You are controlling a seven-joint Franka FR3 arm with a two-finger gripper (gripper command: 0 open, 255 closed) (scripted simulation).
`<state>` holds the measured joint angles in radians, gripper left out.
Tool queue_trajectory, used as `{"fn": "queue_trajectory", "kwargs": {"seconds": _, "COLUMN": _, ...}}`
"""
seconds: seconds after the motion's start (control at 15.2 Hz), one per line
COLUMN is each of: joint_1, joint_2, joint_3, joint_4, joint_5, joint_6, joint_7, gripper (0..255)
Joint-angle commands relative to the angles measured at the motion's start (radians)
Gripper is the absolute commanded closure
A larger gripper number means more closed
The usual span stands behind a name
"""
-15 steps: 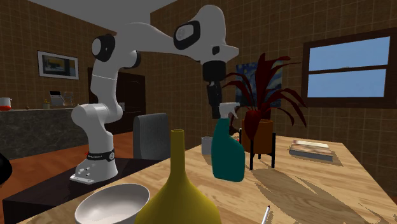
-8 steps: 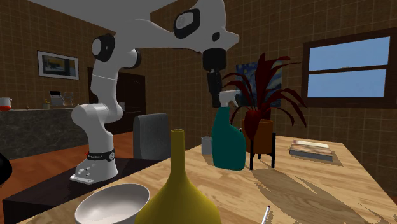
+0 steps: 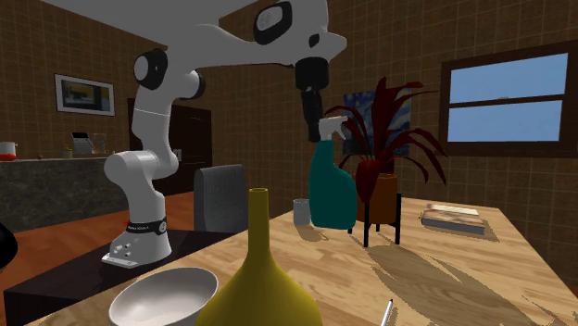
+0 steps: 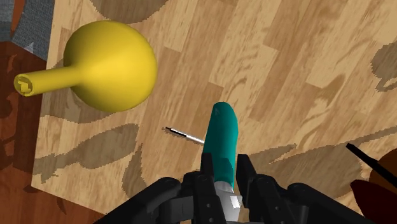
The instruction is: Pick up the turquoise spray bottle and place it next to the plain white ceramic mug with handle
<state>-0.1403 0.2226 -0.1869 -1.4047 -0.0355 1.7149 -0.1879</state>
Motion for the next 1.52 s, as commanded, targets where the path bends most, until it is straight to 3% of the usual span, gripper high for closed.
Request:
{"fn": "queue_trajectory", "kwargs": {"seconds": 0.0, "joint_1": 0.026, "joint_2": -0.028, "joint_3": 0.013, "joint_4": -0.037, "joint_5": -0.011, "joint_6": 0.007, "joint_7": 0.039, "gripper": 255}}
{"fn": "queue_trajectory", "kwargs": {"seconds": 0.73, "joint_1": 0.175, "joint_2": -0.143, "joint_3": 0.118, "joint_4": -0.180, "joint_5": -0.059, "joint_6": 0.015, "joint_7": 0.295, "gripper": 255}}
{"fn": "queue_trajectory", "kwargs": {"seconds": 1.45, "joint_1": 0.312, "joint_2": -0.134, "joint_3": 0.235, "joint_4": -0.160, "joint_5": -0.082, "joint_6": -0.023, "joint_7": 0.550, "gripper": 255}}
